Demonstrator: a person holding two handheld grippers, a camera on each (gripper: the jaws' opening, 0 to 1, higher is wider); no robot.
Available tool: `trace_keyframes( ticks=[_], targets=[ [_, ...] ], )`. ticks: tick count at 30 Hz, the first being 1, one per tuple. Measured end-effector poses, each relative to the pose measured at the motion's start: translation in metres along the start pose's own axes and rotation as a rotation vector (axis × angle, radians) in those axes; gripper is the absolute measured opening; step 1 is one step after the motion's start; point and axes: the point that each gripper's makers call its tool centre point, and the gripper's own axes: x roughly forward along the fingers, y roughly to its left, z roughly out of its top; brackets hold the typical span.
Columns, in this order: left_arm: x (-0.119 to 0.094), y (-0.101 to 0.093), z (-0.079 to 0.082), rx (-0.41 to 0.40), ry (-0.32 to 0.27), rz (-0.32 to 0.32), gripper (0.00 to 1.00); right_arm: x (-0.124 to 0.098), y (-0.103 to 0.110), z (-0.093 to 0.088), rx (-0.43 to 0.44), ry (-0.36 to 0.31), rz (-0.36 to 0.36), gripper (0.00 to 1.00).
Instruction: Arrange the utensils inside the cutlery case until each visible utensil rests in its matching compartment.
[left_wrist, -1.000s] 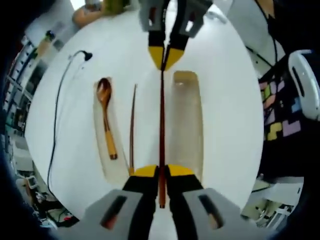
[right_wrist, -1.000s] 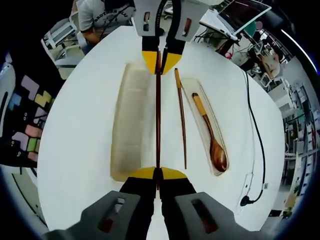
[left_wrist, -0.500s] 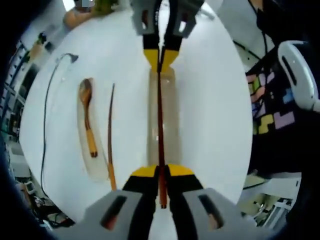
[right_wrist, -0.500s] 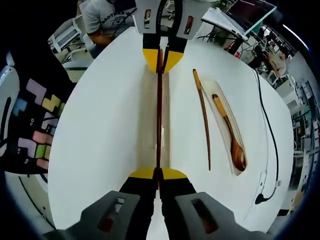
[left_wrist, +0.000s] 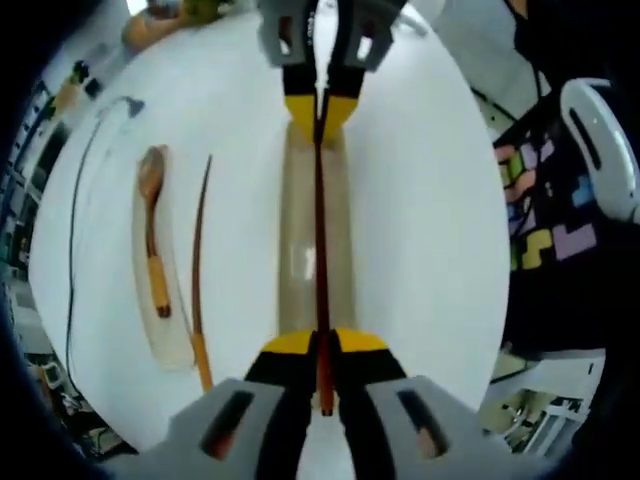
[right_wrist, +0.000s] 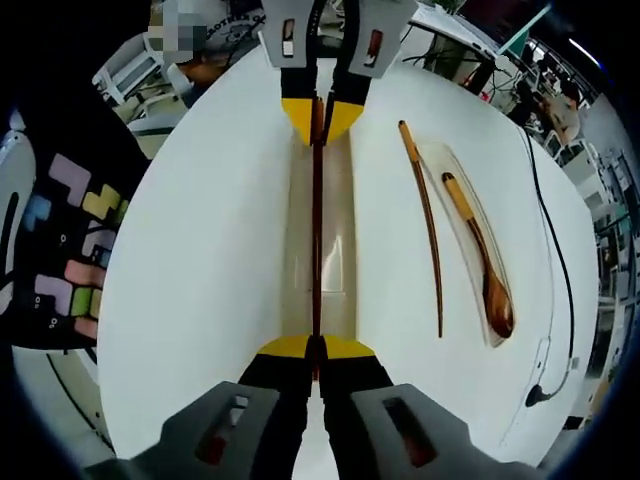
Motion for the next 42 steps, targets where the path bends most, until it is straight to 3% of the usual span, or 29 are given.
trace_keyframes(
  ticks=[20, 42],
  targets=[
    [0.014, -0.008, -0.005, -0.002, 0.002, -0.054, 0.06, 0.013, 0.011, -0.002, 0.039, 0.001, 0.083, 0.01],
    [0.018, -0.009, -0.005, 0.011, 0.016, -0.072, 0.06, 0.018, 0.007, -0.004, 0.024, -0.001, 0.098, 0.01]
  ],
)
